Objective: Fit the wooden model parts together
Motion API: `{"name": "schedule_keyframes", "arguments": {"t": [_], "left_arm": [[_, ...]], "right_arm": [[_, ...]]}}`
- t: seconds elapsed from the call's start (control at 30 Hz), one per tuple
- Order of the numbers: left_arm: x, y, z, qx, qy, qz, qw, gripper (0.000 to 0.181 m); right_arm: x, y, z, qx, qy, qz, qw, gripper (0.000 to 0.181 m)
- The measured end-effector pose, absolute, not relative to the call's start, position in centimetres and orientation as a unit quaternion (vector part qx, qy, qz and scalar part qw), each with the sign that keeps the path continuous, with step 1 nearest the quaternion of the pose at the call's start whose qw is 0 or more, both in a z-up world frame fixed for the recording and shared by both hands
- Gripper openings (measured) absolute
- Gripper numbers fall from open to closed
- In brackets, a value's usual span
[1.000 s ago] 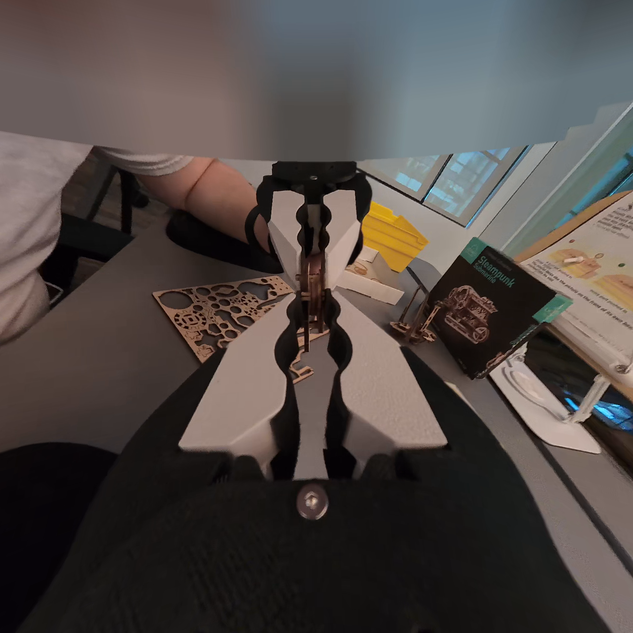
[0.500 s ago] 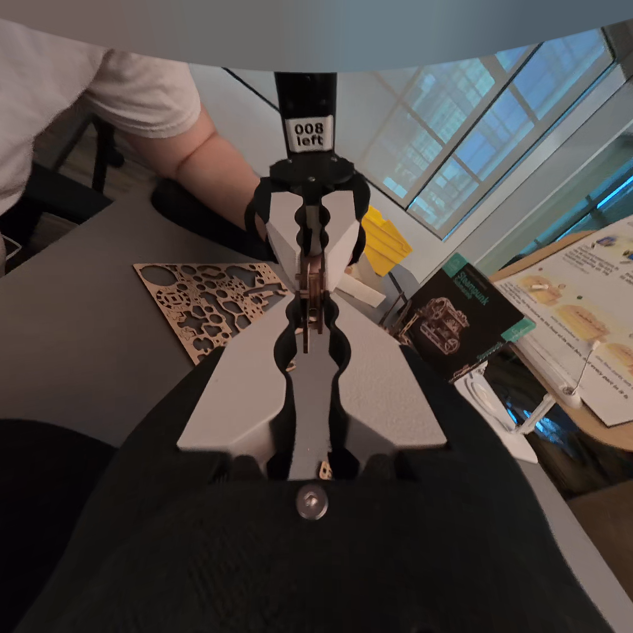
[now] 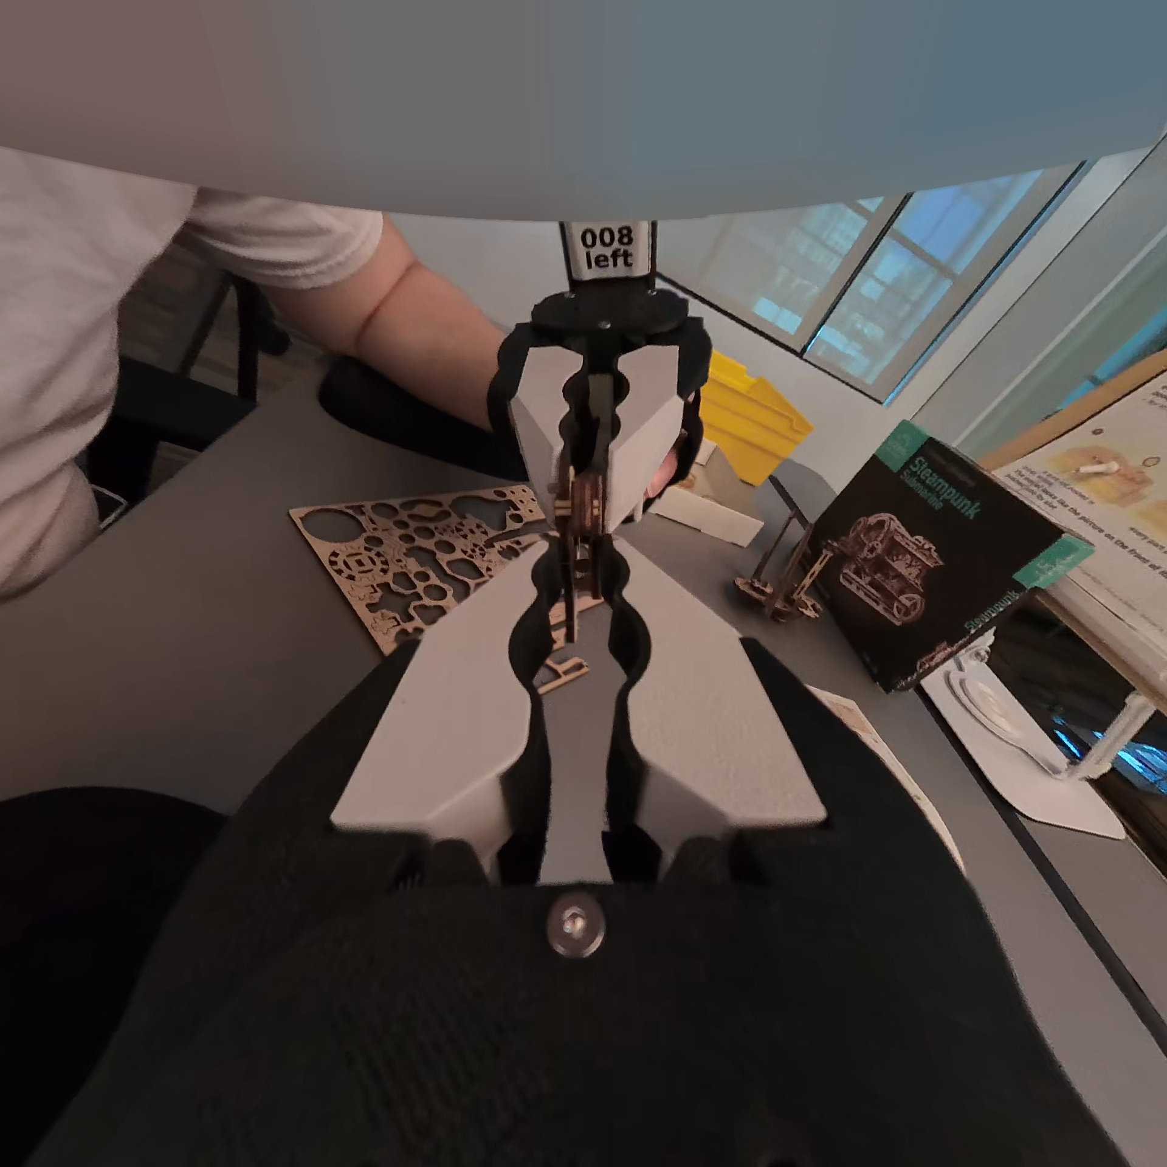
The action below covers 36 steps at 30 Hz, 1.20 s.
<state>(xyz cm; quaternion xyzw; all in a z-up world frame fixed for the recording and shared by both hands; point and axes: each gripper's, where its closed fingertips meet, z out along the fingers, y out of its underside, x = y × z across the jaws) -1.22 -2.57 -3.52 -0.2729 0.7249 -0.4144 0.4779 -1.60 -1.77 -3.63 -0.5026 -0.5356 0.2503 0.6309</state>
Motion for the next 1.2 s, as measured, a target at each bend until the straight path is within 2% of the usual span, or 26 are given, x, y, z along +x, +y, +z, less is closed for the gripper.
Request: {"name": "schedule_keyframes", "arguments": {"t": [0.1,0.3,0.4,0.47,0.73,0.9,1.0,1.13,1.2], "left_arm": [[-1.8,-2.8,-2.9,-0.267,0.725,-0.427,0.470,0.020],[-1.3,-2.1,-2.5,-0.285,0.719,-0.397,0.494,0.021],[-0.8,-1.9,-3.1,-0.293,0.727,-0.357,0.508,0.020],[-0.6,-1.9,-3.5,-0.298,0.733,-0.345,0.505,0.012],[-0.5,-1.5,-3.7,-0.299,0.736,-0.314,0.519,0.011],[-0.7,-1.7,-4.2,-0.307,0.753,-0.306,0.495,0.011],[-0.7,-1.7,-3.7,-0.326,0.737,-0.348,0.479,0.011],[-0.8,-1.8,-2.5,-0.373,0.683,-0.486,0.398,0.011],[-0.9,-1.6,-2.2,-0.387,0.662,-0.528,0.365,0.011]], "right_arm": [[-1.2,-1.3,-3.5,-0.509,-0.535,0.219,0.638,0.009],[-0.9,-0.2,-4.3,-0.519,-0.559,0.106,0.638,0.009],[-1.1,-0.1,-4.4,-0.515,-0.565,0.072,0.641,0.009],[-1.2,0.1,-4.5,-0.513,-0.570,0.045,0.641,0.009],[-1.2,0.6,-4.6,-0.522,-0.561,-0.005,0.642,0.009],[-1.5,0.2,-5.2,-0.540,-0.562,0.048,0.625,0.009],[-1.5,0.2,-4.8,-0.545,-0.550,0.085,0.627,0.009],[-1.6,-0.7,-3.4,-0.570,-0.481,0.299,0.594,0.010],[-1.3,-0.6,-2.8,-0.559,-0.459,0.333,0.605,0.010]]}}
